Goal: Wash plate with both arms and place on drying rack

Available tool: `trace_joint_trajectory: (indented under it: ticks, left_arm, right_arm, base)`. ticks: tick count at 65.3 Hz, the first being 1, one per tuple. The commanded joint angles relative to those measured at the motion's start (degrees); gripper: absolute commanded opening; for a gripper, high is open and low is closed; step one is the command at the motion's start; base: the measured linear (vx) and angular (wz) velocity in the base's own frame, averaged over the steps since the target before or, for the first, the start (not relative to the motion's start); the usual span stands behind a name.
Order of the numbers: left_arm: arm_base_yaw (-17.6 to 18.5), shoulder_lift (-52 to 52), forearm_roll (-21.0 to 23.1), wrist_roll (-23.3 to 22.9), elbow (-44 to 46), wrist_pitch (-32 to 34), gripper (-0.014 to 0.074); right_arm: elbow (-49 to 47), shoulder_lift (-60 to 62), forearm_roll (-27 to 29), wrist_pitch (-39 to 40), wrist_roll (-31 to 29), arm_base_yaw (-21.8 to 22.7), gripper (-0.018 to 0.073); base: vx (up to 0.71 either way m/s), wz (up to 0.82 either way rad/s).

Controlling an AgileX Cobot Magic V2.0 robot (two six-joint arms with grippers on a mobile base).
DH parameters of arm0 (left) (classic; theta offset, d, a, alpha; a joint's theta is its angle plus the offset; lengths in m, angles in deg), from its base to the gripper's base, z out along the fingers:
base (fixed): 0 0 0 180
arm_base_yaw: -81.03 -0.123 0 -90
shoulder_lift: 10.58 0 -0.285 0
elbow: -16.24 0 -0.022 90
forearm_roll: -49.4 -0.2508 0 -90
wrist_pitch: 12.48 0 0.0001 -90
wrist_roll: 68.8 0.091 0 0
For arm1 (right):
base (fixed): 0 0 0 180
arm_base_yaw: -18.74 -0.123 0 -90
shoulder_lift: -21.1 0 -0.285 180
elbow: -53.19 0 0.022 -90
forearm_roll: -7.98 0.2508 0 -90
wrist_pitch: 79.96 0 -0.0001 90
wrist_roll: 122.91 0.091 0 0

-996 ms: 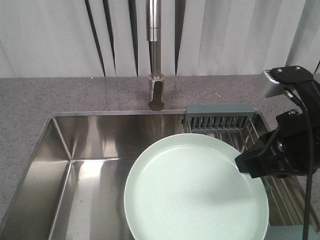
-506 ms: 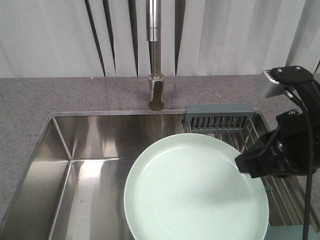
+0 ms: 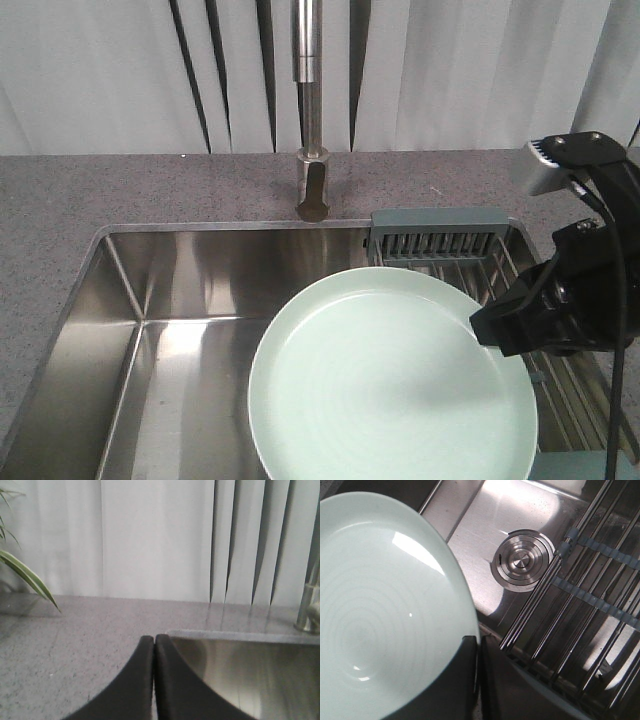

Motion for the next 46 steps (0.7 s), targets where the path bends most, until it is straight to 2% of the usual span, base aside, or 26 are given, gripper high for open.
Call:
trace_joint_trajectory:
  ticks: [1, 14, 25, 30, 46]
  left_arm:
    - [0.3, 0.6, 0.9, -1.6, 5.1, 7.0, -0.0006]
    - [0.3, -6.8, 0.8, -1.6, 18.9, 0.0, -0.0006]
    - [0.3, -18.2, 0.8, -1.4, 32.2, -14.2, -0.0006]
    - [0.3, -22.6, 0.8, -1.4, 36.1, -17.8, -0.0006]
    - [0.3, -34.9, 0.8, -1.4, 38.8, -17.6, -0.0006]
  right_arm:
    - [-1.3, 1.2, 2.1, 2.0, -0.6, 0.0, -0.0008]
    - [-1.3, 1.2, 2.1, 2.0, -0.6, 0.0, -0.0008]
    - [-1.3, 1.2, 2.1, 2.0, -0.6, 0.0, -0.0008]
    - [-1.3, 1.2, 2.1, 2.0, -0.6, 0.0, -0.0008]
    - [-1.3, 1.2, 2.1, 2.0, -0.6, 0.0, -0.0008]
  base:
    - [0.00, 0.00]
    - [0.00, 0.00]
    - [0.00, 0.00]
    - [0.00, 0.00]
    - [0.00, 0.00]
